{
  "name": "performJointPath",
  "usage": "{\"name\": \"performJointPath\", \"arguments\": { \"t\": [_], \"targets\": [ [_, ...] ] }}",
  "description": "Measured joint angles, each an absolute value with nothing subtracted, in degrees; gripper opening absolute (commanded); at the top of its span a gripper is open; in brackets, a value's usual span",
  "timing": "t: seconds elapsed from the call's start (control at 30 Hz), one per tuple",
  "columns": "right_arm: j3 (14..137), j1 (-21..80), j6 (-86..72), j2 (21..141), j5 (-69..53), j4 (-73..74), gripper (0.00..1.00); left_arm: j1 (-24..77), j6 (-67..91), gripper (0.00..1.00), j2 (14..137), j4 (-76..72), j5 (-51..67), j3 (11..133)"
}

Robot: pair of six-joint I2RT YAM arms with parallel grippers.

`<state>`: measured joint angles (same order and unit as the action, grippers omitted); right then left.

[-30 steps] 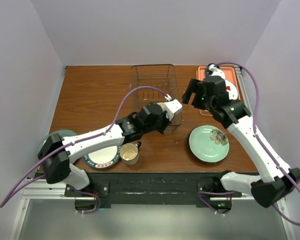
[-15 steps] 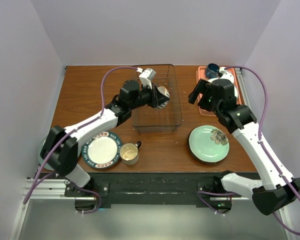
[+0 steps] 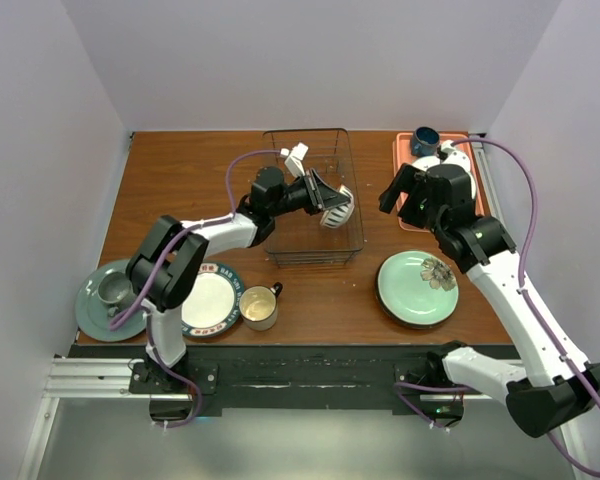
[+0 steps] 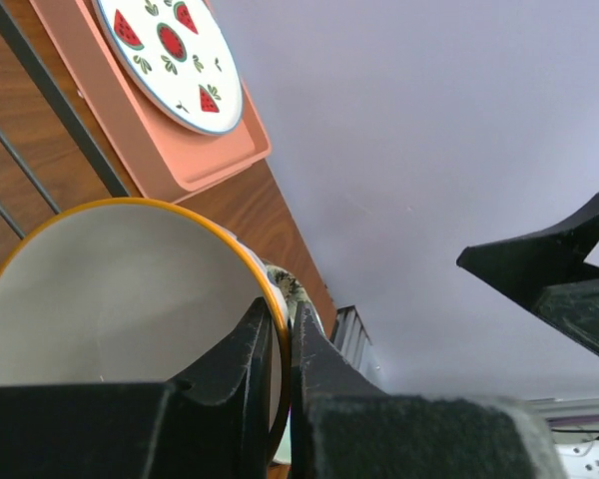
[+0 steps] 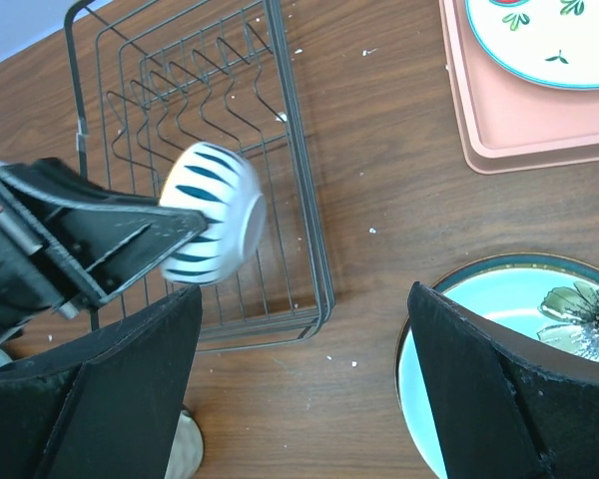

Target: Load the mixed dishes into the dish rack

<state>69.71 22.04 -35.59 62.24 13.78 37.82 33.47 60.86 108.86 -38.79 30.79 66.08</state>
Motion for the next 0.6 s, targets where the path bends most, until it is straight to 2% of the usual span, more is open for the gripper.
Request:
{"name": "performJointPath", "arguments": {
  "t": [0.6],
  "targets": [
    [66.89, 21.71, -35.59, 61.34, 12.47, 37.58, 0.88, 33.39, 73.67, 0.00, 115.77, -38.96, 25.21, 68.01]
  ]
}}
